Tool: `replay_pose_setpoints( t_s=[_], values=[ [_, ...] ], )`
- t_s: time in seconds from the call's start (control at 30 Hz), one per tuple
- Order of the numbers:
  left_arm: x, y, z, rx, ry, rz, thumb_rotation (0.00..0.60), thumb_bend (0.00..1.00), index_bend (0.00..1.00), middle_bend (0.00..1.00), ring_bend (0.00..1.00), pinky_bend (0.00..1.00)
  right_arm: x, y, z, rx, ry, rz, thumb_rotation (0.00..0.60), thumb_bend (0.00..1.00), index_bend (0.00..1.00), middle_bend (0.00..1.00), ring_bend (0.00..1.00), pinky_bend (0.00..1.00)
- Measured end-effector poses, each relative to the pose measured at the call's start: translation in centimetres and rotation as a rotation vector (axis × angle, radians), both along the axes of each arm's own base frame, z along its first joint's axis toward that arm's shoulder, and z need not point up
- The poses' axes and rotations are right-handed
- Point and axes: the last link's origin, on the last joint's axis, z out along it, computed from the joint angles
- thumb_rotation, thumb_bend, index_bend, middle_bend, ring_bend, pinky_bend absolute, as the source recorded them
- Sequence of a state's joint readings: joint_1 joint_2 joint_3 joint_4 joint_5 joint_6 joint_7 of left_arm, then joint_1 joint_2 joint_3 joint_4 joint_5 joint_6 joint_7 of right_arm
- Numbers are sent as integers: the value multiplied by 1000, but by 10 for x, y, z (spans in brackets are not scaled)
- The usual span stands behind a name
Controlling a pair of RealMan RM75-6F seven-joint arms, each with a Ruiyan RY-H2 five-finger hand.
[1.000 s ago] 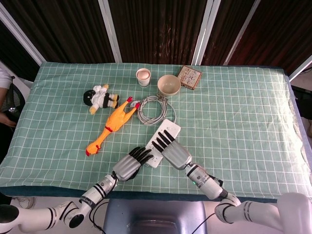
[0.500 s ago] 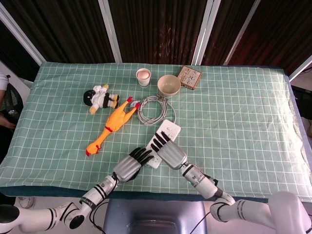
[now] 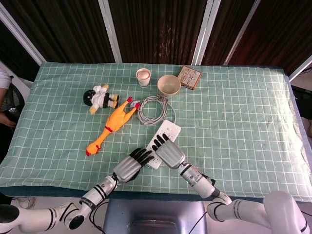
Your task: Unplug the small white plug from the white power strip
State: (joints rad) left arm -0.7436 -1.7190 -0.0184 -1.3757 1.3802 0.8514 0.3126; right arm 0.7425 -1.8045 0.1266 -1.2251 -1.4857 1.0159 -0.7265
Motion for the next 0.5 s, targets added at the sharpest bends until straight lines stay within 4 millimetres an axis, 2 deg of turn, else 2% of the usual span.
replay_pose_setpoints(
  t_s=[0.2,0.43,0.5],
  values=[
    [0,0,-1,-1,1,-1,600,812,0,14,6,0,0,0,-2,2,9,-2,600,368,605,466,307,406],
    [1,0,0,0,2,-5,600,811,0,14,6,0,1,1,-4,12,1,-6,600,375,615,472,312,413],
    [1,0,0,1,5,-4,600,812,0,14,6,0,1,1,-5,14,0,-7,600,407,621,477,313,413]
  ],
)
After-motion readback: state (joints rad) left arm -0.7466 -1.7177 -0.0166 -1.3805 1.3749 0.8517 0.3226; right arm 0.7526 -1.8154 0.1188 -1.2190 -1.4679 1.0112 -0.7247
